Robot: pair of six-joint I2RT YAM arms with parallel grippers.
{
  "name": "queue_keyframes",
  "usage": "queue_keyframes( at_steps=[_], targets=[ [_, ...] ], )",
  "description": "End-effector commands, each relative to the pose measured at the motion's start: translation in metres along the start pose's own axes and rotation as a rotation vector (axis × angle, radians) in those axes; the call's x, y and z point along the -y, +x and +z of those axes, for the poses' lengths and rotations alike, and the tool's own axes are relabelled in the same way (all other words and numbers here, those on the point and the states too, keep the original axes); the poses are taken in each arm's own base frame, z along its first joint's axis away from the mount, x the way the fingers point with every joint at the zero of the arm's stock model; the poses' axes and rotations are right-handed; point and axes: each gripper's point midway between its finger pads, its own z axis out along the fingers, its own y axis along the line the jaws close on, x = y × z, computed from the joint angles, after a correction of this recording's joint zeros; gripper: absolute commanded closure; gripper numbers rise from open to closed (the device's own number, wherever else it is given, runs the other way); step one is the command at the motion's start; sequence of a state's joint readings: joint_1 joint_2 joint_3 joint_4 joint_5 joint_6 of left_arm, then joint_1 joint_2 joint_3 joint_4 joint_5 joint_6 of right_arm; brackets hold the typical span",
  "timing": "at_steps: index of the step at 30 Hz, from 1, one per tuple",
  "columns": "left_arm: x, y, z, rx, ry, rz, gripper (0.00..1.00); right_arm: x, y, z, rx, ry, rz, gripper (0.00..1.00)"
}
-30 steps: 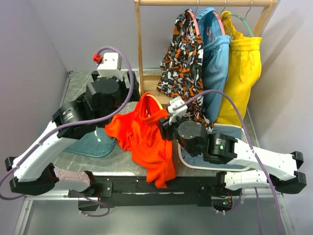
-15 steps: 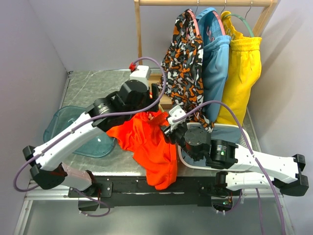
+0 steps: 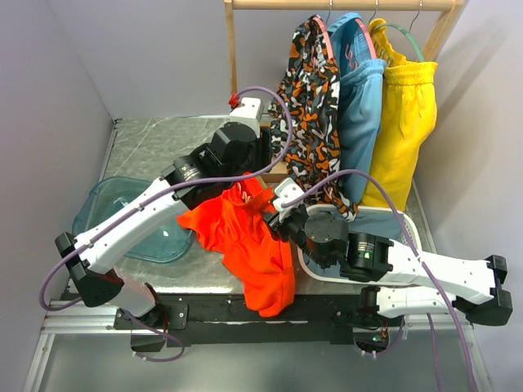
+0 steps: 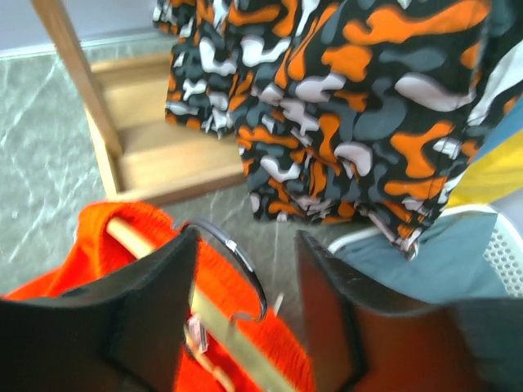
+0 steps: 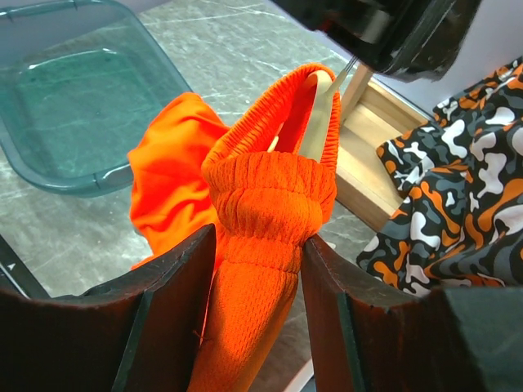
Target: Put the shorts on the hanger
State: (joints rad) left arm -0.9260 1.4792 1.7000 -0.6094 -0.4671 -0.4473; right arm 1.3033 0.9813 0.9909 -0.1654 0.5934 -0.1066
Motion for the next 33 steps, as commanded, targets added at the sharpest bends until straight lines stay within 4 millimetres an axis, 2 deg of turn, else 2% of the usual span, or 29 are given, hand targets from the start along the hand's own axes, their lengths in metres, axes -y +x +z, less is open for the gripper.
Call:
queue_keyframes(
  at_steps=[1,3,4,5,6,9,10,11,13,15,16,17,22,28,33],
  targets=[
    [0.006,-0.028,0.003,0.137,0.028,-0.024,0.58,0.008,-0.065,-0.01,0.176,-0.001,0.101,1.0],
    [0.004,-0.033,0.001,0.167,0.025,-0.031,0.7,0.008,-0.065,-0.012,0.178,0.0,0.109,1.0],
    [0.0,-0.034,0.001,0.175,0.007,-0.034,0.87,0.01,-0.064,-0.013,0.176,0.004,0.112,1.0],
    [-0.002,-0.037,0.0,0.187,-0.004,-0.031,0.96,0.01,-0.065,-0.013,0.176,0.005,0.119,1.0],
    [-0.005,-0.041,-0.004,0.202,-0.016,-0.036,0.99,0.009,-0.063,-0.013,0.167,0.005,0.124,1.0],
    [-0.018,-0.054,-0.014,0.251,-0.068,-0.038,0.99,0.007,-0.058,-0.011,0.109,0.012,0.161,1.0],
    [-0.021,-0.059,-0.018,0.265,-0.082,-0.039,0.99,0.006,-0.055,-0.009,0.066,0.016,0.151,0.91],
    [-0.025,-0.062,-0.021,0.276,-0.098,-0.028,0.99,0.004,-0.054,-0.009,0.043,0.02,0.215,0.8],
    [-0.031,-0.068,-0.028,0.297,-0.125,-0.021,0.99,0.002,-0.049,-0.01,-0.038,0.03,0.252,0.55],
    [-0.036,-0.071,-0.033,0.31,-0.158,-0.011,0.99,-0.002,-0.047,-0.012,-0.084,0.026,0.286,0.45],
    [-0.038,-0.072,-0.035,0.315,-0.167,-0.01,0.99,-0.003,-0.047,-0.014,-0.122,0.024,0.321,0.34],
    [-0.038,-0.072,-0.038,0.318,-0.177,0.001,0.99,-0.009,-0.046,-0.015,-0.153,-0.006,0.339,0.3],
    [-0.046,-0.079,-0.051,0.358,-0.27,0.025,0.99,-0.024,-0.039,-0.018,-0.296,-0.046,0.416,0.26],
    [-0.056,-0.085,-0.057,0.377,-0.372,0.014,0.99,-0.045,-0.04,-0.018,-0.334,-0.117,0.504,0.27],
    [-0.055,-0.087,-0.056,0.383,-0.392,-0.02,0.99,-0.065,-0.036,-0.019,-0.303,-0.158,0.601,0.25]
  ],
)
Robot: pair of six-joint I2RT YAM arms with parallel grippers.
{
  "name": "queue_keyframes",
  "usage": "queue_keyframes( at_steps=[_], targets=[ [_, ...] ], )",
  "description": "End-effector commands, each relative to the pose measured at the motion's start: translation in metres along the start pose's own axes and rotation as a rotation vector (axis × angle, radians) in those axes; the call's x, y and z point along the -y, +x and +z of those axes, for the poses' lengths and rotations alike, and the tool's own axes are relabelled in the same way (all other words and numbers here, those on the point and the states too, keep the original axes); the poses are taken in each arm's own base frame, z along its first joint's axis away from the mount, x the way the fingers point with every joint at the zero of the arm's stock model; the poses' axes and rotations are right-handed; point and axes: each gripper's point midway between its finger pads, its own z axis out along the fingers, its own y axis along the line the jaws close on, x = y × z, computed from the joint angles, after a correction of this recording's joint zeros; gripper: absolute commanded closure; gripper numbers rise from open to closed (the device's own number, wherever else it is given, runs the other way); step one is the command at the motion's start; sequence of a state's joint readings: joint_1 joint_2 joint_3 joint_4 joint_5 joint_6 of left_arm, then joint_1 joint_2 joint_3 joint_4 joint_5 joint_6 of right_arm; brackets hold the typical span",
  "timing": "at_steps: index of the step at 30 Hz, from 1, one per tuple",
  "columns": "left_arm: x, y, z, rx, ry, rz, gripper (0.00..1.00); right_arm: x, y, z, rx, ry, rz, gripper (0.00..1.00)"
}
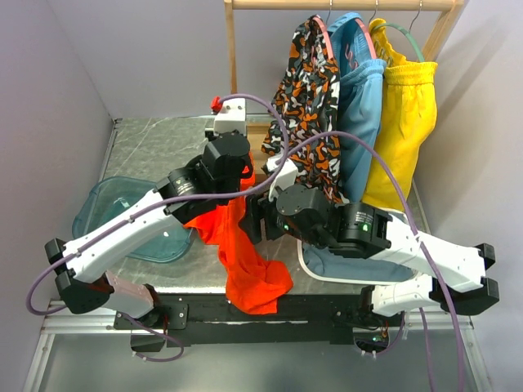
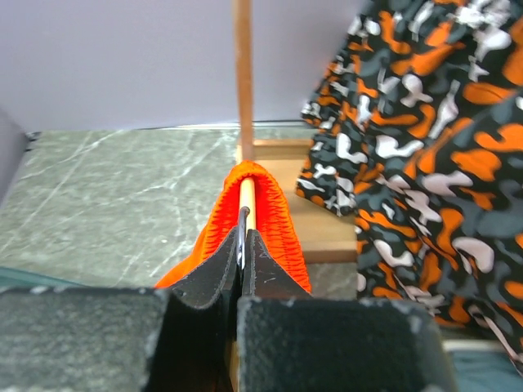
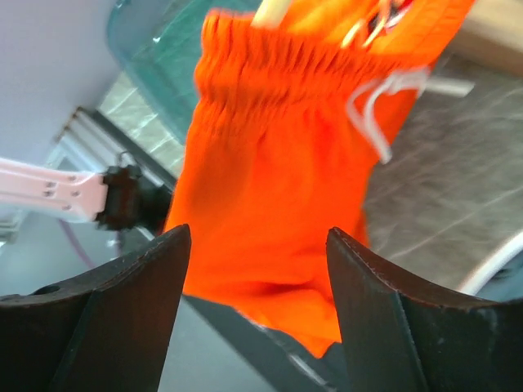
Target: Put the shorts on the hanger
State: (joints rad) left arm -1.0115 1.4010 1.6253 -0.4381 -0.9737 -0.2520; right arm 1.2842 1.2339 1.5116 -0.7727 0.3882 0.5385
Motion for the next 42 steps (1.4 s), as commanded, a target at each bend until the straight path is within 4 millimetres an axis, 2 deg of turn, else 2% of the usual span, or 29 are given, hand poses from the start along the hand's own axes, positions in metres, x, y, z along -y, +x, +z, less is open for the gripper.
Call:
queue_keyframes(
  at_steps=[1,3,6,7,13,15,16,18,21,22,24,25,26,27,30,33,35,42],
  targets=[
    [-0.012,-0.039,-0.006,0.076,-0.066,-0.119,0.99,-0.021,-0.003,-0.004,0.063,-0.071,0.151,0.22],
    [-0.009,-0.042,-0.004,0.075,-0.075,-0.137,0.99,-0.025,0.003,0.0,0.076,-0.059,0.166,0.19],
    [-0.007,-0.042,-0.001,0.064,-0.088,-0.138,0.99,-0.019,0.004,0.008,0.12,0.007,0.201,0.13],
    [-0.007,-0.043,-0.001,0.064,-0.09,-0.141,0.99,-0.025,0.003,0.008,0.129,-0.004,0.218,0.11],
    [0.001,-0.046,0.001,0.051,-0.08,-0.166,0.99,-0.007,0.015,0.03,0.119,0.176,0.189,0.12],
    [0.003,-0.047,0.001,0.042,-0.073,-0.17,0.99,-0.003,0.015,0.038,0.12,0.229,0.17,0.19],
    [0.005,-0.047,0.001,0.039,-0.071,-0.181,0.99,0.004,0.022,0.039,0.093,0.265,0.155,0.23],
    [0.007,-0.049,0.001,0.032,-0.065,-0.183,0.99,0.014,0.027,0.044,0.071,0.317,0.148,0.24],
    [0.011,-0.05,-0.001,0.023,-0.037,-0.195,0.99,0.034,0.031,0.041,0.082,0.356,0.161,0.37],
    [0.013,-0.05,-0.001,0.02,-0.024,-0.197,0.99,0.031,0.028,0.042,0.093,0.318,0.18,0.55],
    [0.014,-0.05,-0.003,0.018,-0.008,-0.201,0.99,0.04,0.027,0.041,0.111,0.292,0.193,0.66],
    [0.015,-0.05,-0.004,0.015,0.002,-0.195,0.99,0.038,0.023,0.042,0.125,0.263,0.187,0.82],
    [0.016,-0.05,-0.004,0.013,0.009,-0.196,0.99,0.038,0.023,0.042,0.12,0.246,0.179,0.93],
    [0.016,-0.05,-0.005,0.012,0.011,-0.192,0.99,0.042,0.023,0.041,0.126,0.249,0.173,1.0],
    [0.019,-0.049,-0.008,0.0,0.042,-0.192,0.98,0.046,0.022,0.04,0.136,0.246,0.091,1.0],
    [0.022,-0.055,-0.013,-0.004,0.083,-0.208,0.77,0.051,0.019,0.038,0.165,0.257,0.037,1.0],
    [0.022,-0.057,-0.015,-0.004,0.099,-0.21,0.71,0.051,0.013,0.036,0.194,0.245,0.03,1.0],
    [0.023,-0.065,-0.021,0.0,0.142,-0.216,0.73,0.055,0.003,0.028,0.246,0.236,-0.011,1.0]
  ],
)
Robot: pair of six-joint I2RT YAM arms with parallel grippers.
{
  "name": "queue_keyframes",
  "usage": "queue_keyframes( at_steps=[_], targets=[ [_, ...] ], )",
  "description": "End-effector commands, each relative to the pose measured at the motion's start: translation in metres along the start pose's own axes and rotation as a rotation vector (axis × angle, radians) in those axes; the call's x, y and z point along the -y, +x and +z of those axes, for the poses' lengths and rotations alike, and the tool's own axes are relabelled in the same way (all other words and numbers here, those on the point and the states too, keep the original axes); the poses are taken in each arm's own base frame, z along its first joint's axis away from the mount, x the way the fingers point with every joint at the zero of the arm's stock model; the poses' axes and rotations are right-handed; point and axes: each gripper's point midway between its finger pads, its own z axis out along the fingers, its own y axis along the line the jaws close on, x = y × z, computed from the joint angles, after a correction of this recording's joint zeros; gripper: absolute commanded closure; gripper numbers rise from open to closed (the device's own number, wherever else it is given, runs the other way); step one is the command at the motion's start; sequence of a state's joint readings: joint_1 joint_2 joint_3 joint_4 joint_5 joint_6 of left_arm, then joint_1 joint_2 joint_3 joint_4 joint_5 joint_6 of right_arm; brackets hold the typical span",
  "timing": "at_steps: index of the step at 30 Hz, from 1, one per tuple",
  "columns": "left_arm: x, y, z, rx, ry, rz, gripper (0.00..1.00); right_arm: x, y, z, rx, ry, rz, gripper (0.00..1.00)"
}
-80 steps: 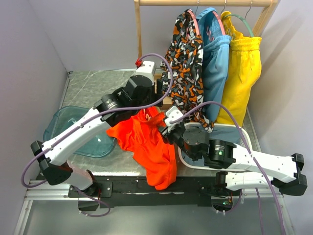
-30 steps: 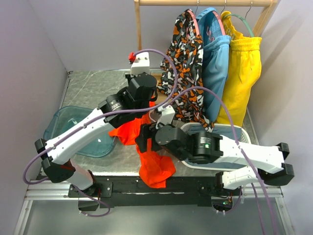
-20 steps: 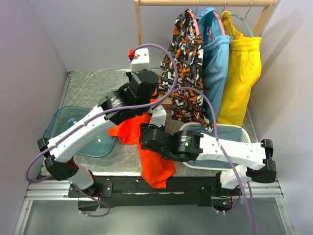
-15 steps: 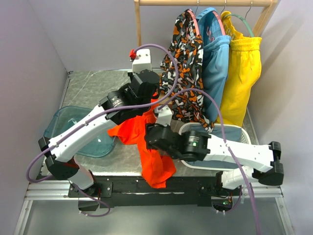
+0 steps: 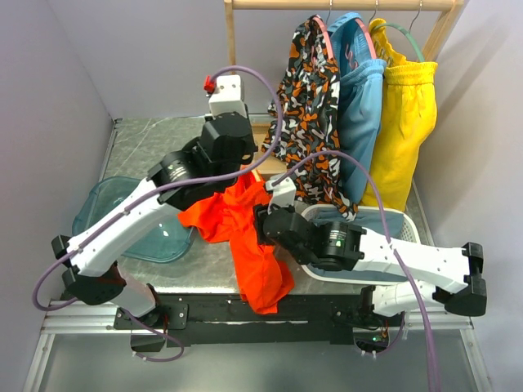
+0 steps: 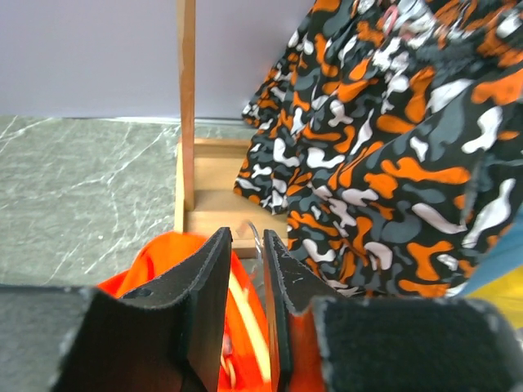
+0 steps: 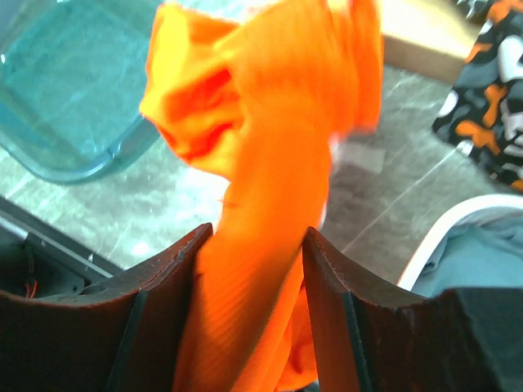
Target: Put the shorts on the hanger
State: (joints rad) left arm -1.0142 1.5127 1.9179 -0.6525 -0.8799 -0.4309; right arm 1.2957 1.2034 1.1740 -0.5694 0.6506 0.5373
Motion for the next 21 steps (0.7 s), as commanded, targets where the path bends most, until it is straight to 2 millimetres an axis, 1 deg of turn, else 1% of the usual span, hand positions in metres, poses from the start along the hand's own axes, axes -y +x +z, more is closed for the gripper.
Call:
queue_keyframes(
  at_steps=[1,2,3,4,5,6,7,8,9,10,11,12,13,14,15,16,17,18,19,21],
  targets=[
    [0.002,-0.031,-0.016,0.043,0.064,-0.056,0.73,0.001,-0.053,-0.015,0.177,-0.016,0.072,1.0],
    [0.003,-0.028,-0.015,0.037,0.061,-0.051,0.73,0.001,-0.053,-0.016,0.181,-0.02,0.074,1.0],
    [0.002,-0.026,-0.015,0.031,0.054,-0.045,0.7,0.002,-0.052,-0.015,0.182,-0.02,0.074,1.0],
    [-0.003,-0.022,-0.014,0.023,0.027,-0.041,0.68,0.002,-0.052,-0.016,0.182,-0.022,0.074,1.0],
    [-0.005,-0.018,-0.012,0.014,0.012,-0.04,0.64,0.003,-0.05,-0.015,0.178,-0.02,0.07,1.0],
    [-0.007,-0.013,-0.011,-0.003,0.001,-0.035,0.59,0.002,-0.048,-0.015,0.178,-0.026,0.075,1.0],
    [-0.011,0.0,-0.008,-0.062,0.011,-0.055,0.57,0.003,-0.046,-0.015,0.176,-0.03,0.078,1.0],
    [-0.01,0.012,-0.004,-0.109,0.025,-0.063,0.57,0.002,-0.036,-0.014,0.159,-0.046,0.072,1.0],
    [-0.008,0.023,-0.002,-0.154,0.05,-0.097,0.56,0.0,-0.033,-0.014,0.16,-0.062,0.083,1.0],
    [-0.019,0.029,0.005,-0.18,0.043,-0.112,0.56,0.0,-0.027,-0.013,0.149,-0.071,0.084,1.0],
    [-0.012,0.056,0.009,-0.257,0.097,-0.109,0.56,0.002,-0.011,-0.01,0.125,-0.079,0.073,1.0],
    [-0.013,0.068,0.012,-0.29,0.112,-0.123,0.55,-0.001,-0.005,-0.01,0.121,-0.096,0.083,1.0],
    [-0.021,0.074,0.018,-0.308,0.111,-0.14,0.55,-0.002,0.004,-0.009,0.109,-0.111,0.082,1.0],
    [-0.017,0.099,0.021,-0.377,0.151,-0.141,0.54,-0.001,0.024,-0.006,0.079,-0.124,0.07,1.0],
    [-0.018,0.109,0.024,-0.402,0.156,-0.152,0.54,-0.001,0.032,-0.004,0.07,-0.128,0.072,1.0],
    [-0.023,0.128,0.028,-0.443,0.153,-0.145,0.54,0.0,0.05,-0.004,0.045,-0.131,0.048,1.0],
    [-0.015,0.134,0.029,-0.459,0.196,-0.155,0.53,0.001,0.057,-0.003,0.035,-0.128,0.05,1.0],
    [-0.012,0.142,0.03,-0.477,0.215,-0.148,0.53,0.003,0.064,-0.002,0.03,-0.119,0.042,1.0],
    [-0.011,0.157,0.033,-0.509,0.217,-0.135,0.52,0.004,0.076,-0.002,0.013,-0.117,0.019,1.0],
    [-0.005,0.167,0.035,-0.536,0.247,-0.129,0.52,0.007,0.087,-0.001,-0.003,-0.092,0.001,1.0]
  ],
)
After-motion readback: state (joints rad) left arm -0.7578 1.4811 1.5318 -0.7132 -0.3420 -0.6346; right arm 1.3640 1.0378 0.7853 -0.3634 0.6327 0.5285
